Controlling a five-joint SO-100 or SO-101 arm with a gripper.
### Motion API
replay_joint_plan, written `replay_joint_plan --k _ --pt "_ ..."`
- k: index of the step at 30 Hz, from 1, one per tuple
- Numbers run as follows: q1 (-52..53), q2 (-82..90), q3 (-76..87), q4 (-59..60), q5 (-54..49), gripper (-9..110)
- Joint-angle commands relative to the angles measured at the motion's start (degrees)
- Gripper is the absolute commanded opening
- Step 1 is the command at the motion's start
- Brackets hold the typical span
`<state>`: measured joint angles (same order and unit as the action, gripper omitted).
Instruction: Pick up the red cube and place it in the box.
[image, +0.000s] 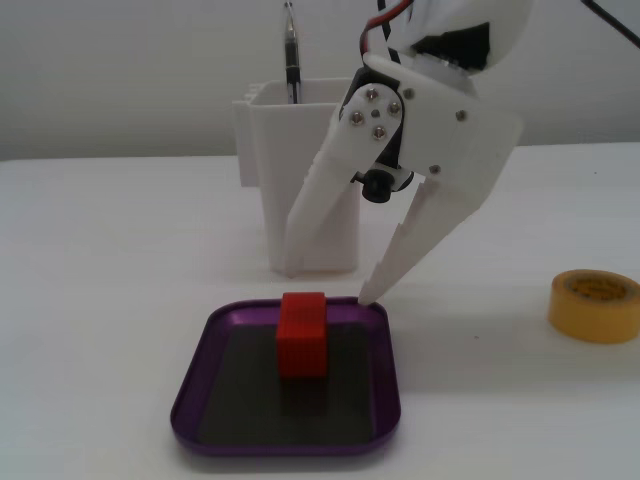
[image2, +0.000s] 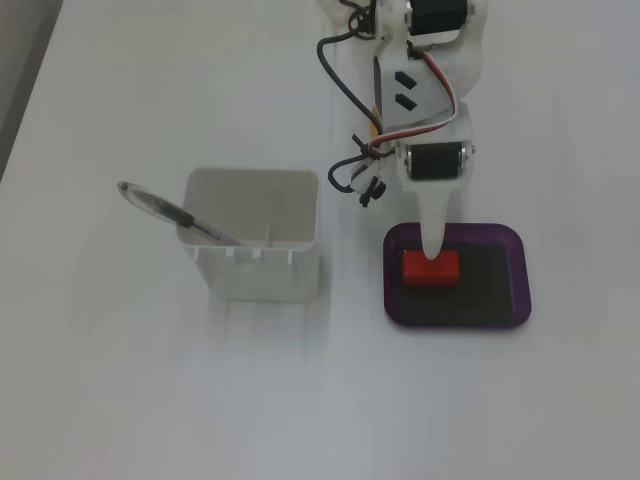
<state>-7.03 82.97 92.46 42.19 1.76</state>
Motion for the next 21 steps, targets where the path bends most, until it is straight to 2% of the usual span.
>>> replay_joint_plan --k 1,8,15,21 --pt "-0.1 1.1 -0.4 0.2 0.2 15" --pt "-0.4 8.4 -2.8 14.1 0.2 16" --pt "-0.3 32.0 -1.8 25.0 0.2 16" --pt "0.5 50.7 10.7 27.7 0.2 16"
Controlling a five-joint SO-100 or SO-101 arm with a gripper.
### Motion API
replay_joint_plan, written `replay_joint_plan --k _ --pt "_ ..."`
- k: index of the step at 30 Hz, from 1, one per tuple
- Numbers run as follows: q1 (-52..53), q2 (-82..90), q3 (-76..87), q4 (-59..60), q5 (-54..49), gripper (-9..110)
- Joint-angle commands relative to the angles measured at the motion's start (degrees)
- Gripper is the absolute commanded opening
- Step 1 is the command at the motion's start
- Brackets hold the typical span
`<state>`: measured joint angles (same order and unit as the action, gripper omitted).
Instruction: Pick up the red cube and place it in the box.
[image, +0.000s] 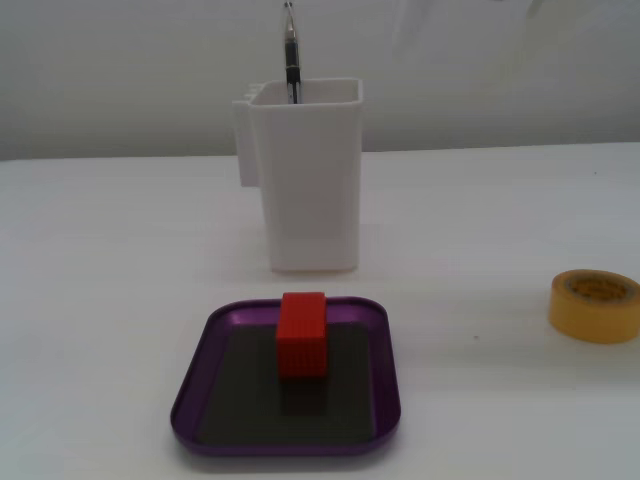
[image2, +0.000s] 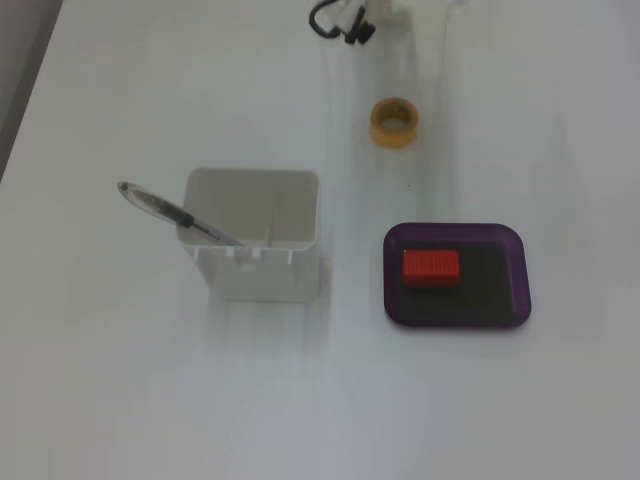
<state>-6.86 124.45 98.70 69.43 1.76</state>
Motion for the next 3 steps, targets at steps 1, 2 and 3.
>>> replay_joint_plan --k 1,2,3 --pt "0.4 12.2 7.5 0.4 0.2 16" --pt "0.4 15.3 10.5 0.5 0.2 16" --pt "0.1 18.2 13.5 0.9 0.4 16"
